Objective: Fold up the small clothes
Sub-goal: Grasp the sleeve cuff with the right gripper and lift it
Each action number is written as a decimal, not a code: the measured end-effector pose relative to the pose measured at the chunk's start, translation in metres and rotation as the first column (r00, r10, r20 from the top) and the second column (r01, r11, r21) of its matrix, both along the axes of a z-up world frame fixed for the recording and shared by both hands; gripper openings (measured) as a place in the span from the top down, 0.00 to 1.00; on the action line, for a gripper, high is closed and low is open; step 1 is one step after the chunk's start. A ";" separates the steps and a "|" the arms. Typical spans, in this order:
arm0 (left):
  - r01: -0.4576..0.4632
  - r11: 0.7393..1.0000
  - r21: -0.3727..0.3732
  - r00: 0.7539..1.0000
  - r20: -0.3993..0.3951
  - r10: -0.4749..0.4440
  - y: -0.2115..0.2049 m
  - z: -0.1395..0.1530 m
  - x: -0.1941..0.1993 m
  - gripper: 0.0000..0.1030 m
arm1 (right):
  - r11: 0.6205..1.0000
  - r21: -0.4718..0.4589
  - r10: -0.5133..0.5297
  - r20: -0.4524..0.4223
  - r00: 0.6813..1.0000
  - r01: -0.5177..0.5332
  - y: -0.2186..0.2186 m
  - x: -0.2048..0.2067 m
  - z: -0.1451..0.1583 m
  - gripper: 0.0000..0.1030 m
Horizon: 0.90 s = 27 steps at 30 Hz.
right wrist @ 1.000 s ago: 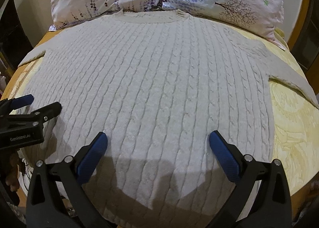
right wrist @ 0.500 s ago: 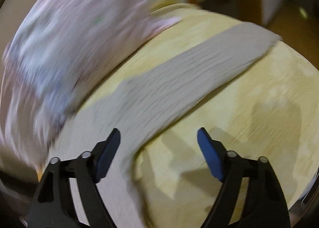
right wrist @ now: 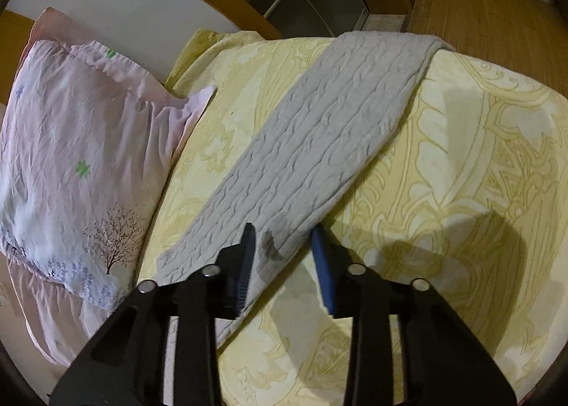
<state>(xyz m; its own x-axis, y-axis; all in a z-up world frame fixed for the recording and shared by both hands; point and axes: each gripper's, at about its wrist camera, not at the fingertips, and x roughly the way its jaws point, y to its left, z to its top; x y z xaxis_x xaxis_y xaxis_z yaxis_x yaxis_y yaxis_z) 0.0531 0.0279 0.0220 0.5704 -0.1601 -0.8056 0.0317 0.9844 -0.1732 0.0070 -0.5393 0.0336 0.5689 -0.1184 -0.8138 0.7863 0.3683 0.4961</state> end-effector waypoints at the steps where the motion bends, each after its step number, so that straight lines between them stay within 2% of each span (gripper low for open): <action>1: -0.002 1.000 -0.006 1.000 0.001 0.002 0.000 0.000 0.001 0.01 | 1.000 -0.001 -0.003 0.003 1.000 0.003 -0.002 -0.004 0.001 0.77; 5: -0.007 1.000 -0.017 1.000 0.008 0.008 -0.001 0.003 0.005 0.01 | 0.999 -0.030 0.010 -0.011 1.000 -0.010 -0.002 -0.003 0.001 0.88; 10: -0.007 1.000 -0.012 1.000 0.026 0.007 0.000 0.007 0.009 0.01 | 0.987 -0.140 0.077 0.006 0.997 -0.075 0.010 0.010 0.023 0.91; 13: -0.004 1.000 -0.011 0.999 0.034 0.004 0.000 0.009 0.011 0.01 | 0.974 -0.186 0.142 0.059 0.988 -0.128 0.025 0.023 0.045 0.91; 16: 0.001 1.000 -0.017 0.999 0.042 0.000 0.001 0.011 0.014 0.01 | 0.952 -0.225 0.237 0.122 0.964 -0.206 0.049 0.039 0.068 0.91; 20: 0.003 0.999 -0.034 0.998 0.055 -0.001 0.001 0.015 0.019 0.01 | 0.911 -0.243 0.386 0.214 0.897 -0.334 0.103 0.063 0.092 0.91; 22: 0.001 0.999 -0.053 0.998 0.063 0.003 0.001 0.017 0.021 0.01 | 0.874 -0.240 0.476 0.242 0.846 -0.423 0.141 0.075 0.095 0.91; 25: -0.009 0.996 -0.086 0.998 0.060 0.014 0.002 0.018 0.025 0.01 | 0.810 -0.213 0.585 0.238 0.776 -0.545 0.197 0.091 0.080 0.91; 27: 0.003 0.989 -0.146 0.998 0.064 0.007 0.003 0.019 0.026 0.01 | 0.761 -0.161 0.648 0.180 0.740 -0.628 0.232 0.102 0.052 0.91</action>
